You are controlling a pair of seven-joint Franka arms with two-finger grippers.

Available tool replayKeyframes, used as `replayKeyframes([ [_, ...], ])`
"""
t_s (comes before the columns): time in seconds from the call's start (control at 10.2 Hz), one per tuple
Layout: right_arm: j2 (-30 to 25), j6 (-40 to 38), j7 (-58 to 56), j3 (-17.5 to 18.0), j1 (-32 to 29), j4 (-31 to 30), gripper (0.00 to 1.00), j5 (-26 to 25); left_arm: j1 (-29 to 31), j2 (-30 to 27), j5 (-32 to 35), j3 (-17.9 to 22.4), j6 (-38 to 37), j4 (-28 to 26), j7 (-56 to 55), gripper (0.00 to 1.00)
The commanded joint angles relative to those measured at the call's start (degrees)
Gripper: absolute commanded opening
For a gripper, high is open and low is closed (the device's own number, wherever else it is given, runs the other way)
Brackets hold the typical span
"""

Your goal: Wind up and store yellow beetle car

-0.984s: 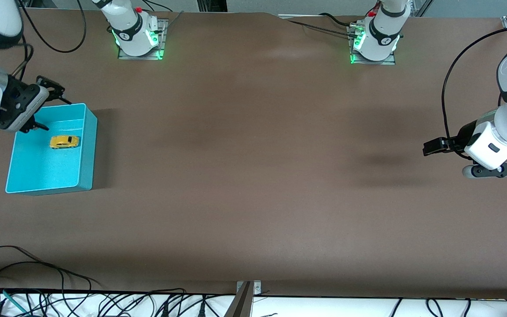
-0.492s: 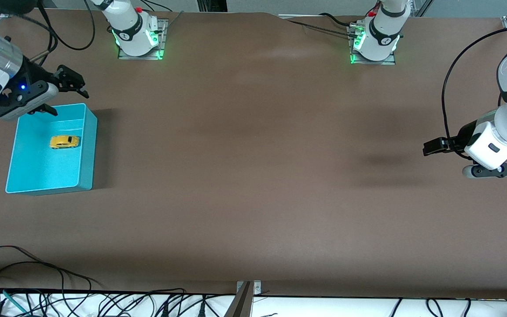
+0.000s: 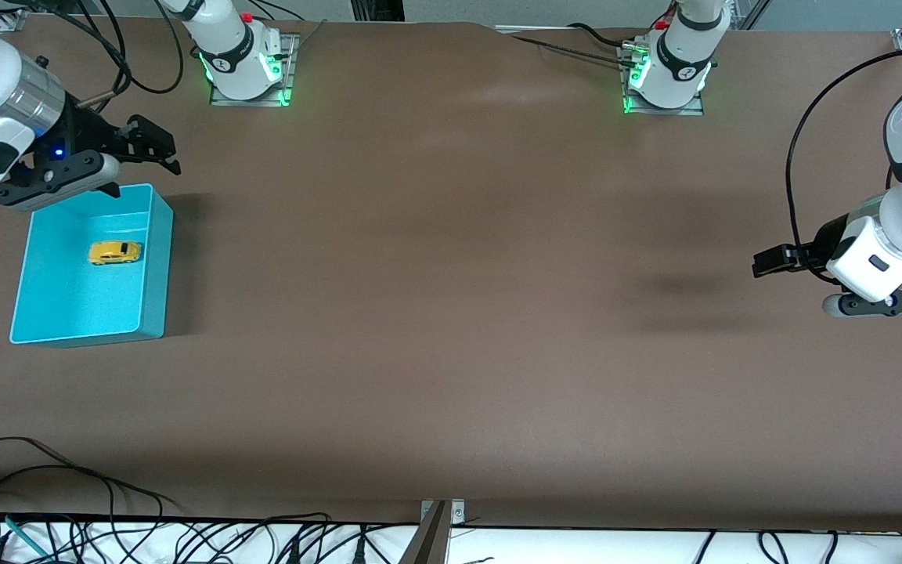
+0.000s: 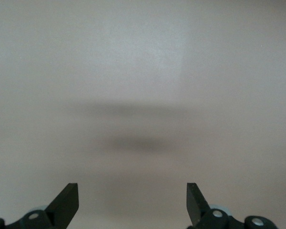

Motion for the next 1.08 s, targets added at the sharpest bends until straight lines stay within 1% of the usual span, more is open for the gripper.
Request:
replayKeyframes([
  [0.0, 2.34, -2.38, 1.45, -1.52, 2.49, 4.18, 1.0, -3.07, 0.22, 0.19, -1.04, 0.01, -0.61, 0.87, 1.66, 1.0],
  [0.1, 2.78, -2.3, 3.46, -4.74, 5.81, 4.79, 1.0, -4.3, 0.22, 0.19, -1.04, 0.01, -0.7, 0.87, 1.66, 1.0],
  [0.2, 2.87, -2.12, 4.0, -5.21, 6.02, 4.79, 1.0, -4.31, 0.22, 0.19, -1.04, 0.01, -0.7, 0.87, 1.66, 1.0],
  [0.79, 3.22, -2.21, 4.54, -5.3, 5.58, 4.79, 1.0, -4.57, 0.13, 0.19, -1.04, 0.01, -0.61, 0.87, 1.66, 1.0],
  [0.98, 3.05, -2.38, 4.71, -5.3, 5.67, 4.79, 1.0, -5.88, 0.13, 0.19, -1.04, 0.01, -0.7, 0.87, 1.66, 1.0],
])
